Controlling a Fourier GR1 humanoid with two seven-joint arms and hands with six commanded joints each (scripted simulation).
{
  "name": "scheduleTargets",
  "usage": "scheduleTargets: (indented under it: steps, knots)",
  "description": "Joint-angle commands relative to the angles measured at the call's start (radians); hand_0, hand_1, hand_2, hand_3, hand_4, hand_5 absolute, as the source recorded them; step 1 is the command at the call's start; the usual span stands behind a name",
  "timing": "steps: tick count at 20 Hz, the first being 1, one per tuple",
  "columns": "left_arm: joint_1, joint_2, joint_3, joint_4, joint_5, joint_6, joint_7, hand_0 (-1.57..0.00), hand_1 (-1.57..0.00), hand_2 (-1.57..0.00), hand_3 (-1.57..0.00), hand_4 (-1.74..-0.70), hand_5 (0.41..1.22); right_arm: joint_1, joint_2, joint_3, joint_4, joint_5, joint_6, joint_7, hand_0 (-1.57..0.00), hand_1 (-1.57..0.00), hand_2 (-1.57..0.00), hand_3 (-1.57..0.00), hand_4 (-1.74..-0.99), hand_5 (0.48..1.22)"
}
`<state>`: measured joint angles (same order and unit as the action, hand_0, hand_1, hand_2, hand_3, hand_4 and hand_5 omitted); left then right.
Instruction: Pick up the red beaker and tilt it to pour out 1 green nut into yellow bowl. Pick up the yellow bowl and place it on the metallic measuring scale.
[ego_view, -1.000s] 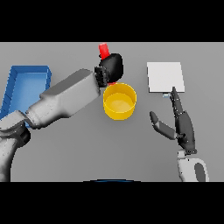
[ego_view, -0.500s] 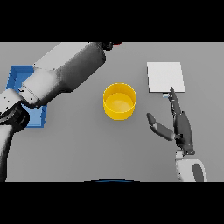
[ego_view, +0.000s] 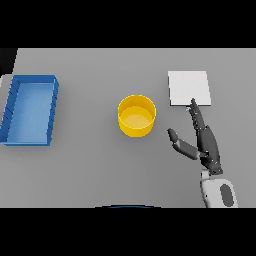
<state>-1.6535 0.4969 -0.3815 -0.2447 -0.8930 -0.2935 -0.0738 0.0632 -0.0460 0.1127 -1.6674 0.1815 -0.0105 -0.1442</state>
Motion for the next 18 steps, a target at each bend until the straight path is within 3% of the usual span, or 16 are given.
scheduleTargets:
  steps: [1, 4, 6, 11, 12, 15, 18]
  knots:
    - [0.015, 0.023, 0.053, 0.020, 0.050, 0.018, 0.010, -1.57, -1.57, -1.57, -1.53, -1.74, 1.221, -0.015, 0.000, 0.006, -0.002, 0.016, -0.008, 0.014, 0.00, 0.00, 0.00, 0.00, -1.121, 0.588]
    - [0.109, 0.084, 0.185, 0.068, 0.195, 0.085, 0.053, -1.57, -1.57, -1.57, -1.55, -1.74, 1.221, -0.032, -0.015, 0.004, 0.003, 0.025, -0.010, 0.031, 0.00, 0.00, 0.00, 0.00, -1.127, 0.606]
    - [0.188, 0.092, 0.225, 0.080, 0.253, 0.151, 0.144, -1.57, -1.57, -1.57, -1.56, -1.74, 1.221, -0.039, -0.023, 0.001, 0.008, 0.021, -0.003, 0.025, 0.00, 0.00, 0.00, 0.00, -1.132, 0.621]
    - [0.361, 0.109, 0.347, 0.047, 0.420, 0.307, 0.251, -1.57, -1.57, -1.57, -1.57, -1.74, 1.221, -0.020, -0.025, 0.011, 0.001, 0.021, 0.008, 0.003, 0.00, 0.00, 0.00, 0.00, -1.138, 0.648]
    - [0.393, 0.105, 0.365, 0.029, 0.449, 0.318, 0.289, -1.57, -1.57, -1.57, -1.57, -1.74, 1.221, -0.021, -0.028, 0.010, -0.004, 0.018, 0.012, 0.017, 0.00, 0.00, 0.00, 0.00, -1.133, 0.655]
    - [0.531, 0.088, 0.395, -0.057, 0.523, 0.358, 0.290, -1.57, -1.57, -1.57, -1.57, -1.74, 1.221, -0.024, -0.028, 0.003, -0.001, -0.002, 0.022, 0.026, 0.00, 0.00, 0.00, 0.00, -1.131, 0.669]
    - [0.708, 0.062, 0.405, -0.218, 0.594, 0.392, 0.307, -1.57, -1.57, -1.57, -1.57, -1.74, 1.221, -0.004, -0.033, 0.010, 0.004, 0.020, 0.014, -0.008, 0.00, 0.00, 0.00, 0.00, -1.159, 0.677]
